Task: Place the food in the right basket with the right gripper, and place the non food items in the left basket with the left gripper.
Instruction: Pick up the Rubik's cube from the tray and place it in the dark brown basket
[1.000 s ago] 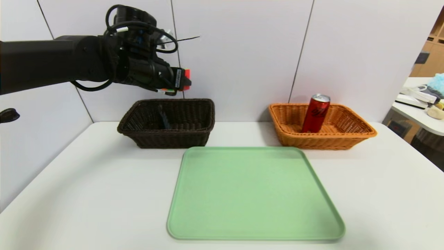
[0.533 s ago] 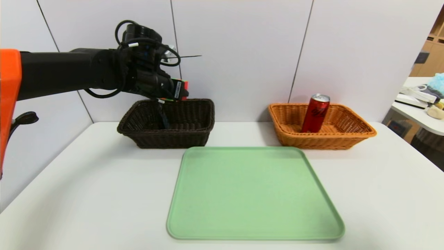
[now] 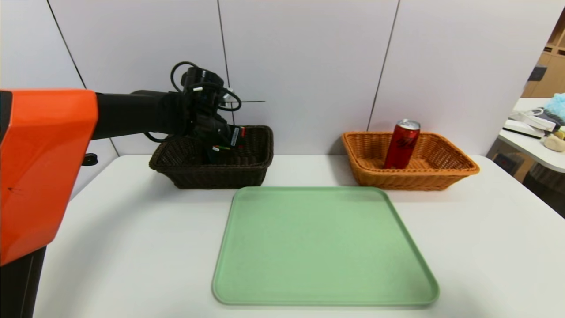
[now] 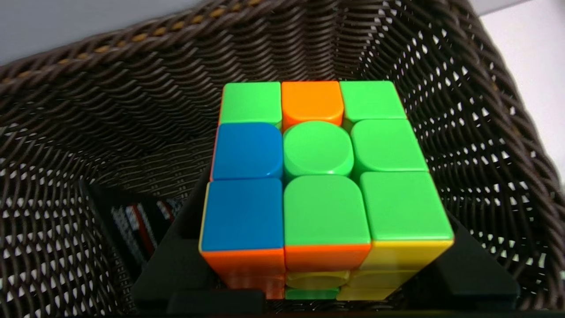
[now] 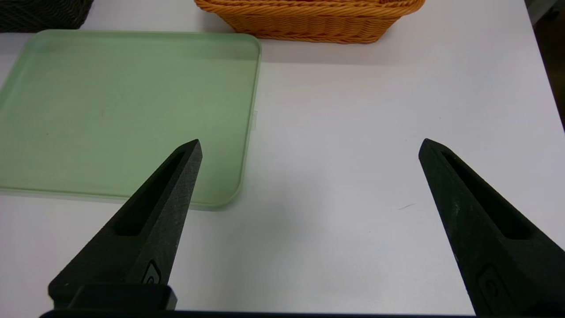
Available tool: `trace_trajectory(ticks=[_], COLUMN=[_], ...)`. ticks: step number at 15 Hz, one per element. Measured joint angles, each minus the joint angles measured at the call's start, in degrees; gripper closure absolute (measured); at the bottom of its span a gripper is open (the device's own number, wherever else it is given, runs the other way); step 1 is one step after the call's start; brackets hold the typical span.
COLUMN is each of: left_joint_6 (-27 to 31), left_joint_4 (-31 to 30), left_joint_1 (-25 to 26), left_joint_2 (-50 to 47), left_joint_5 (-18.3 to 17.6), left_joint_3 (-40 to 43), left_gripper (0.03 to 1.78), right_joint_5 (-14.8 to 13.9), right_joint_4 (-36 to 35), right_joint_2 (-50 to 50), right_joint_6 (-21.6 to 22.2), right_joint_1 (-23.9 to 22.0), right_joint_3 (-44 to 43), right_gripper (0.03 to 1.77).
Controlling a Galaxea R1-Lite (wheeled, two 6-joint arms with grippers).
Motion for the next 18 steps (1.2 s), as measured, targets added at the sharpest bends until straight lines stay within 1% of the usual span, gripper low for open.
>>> trace_trajectory(ticks=[8,11,18], left_joint_6=[-0.95,-1.60,-1.79], left_joint_4=[0.27,3.02,2.94], left_joint_1=[-0.13,-0.24,-0.27], left_joint_2=[4.55,5.84,7.39], left_joint_5=[0.45,0.28,0.45], left_joint_3=[-1.02,-0.79,-1.43], left_gripper=[0.81,0.81,0.81], right_joint_5=[0.11,0.13,0.11], right_joint_4=[-0.12,-0.22,-0.15], right_joint_2=[0.05,0.07,0.38], right_joint_6=[0.00,0.01,0.01], right_joint_1=[0.02,0.05,0.05], right_joint_3=[0.24,0.35,0.52], right_gripper=[0.11,0.11,0.11])
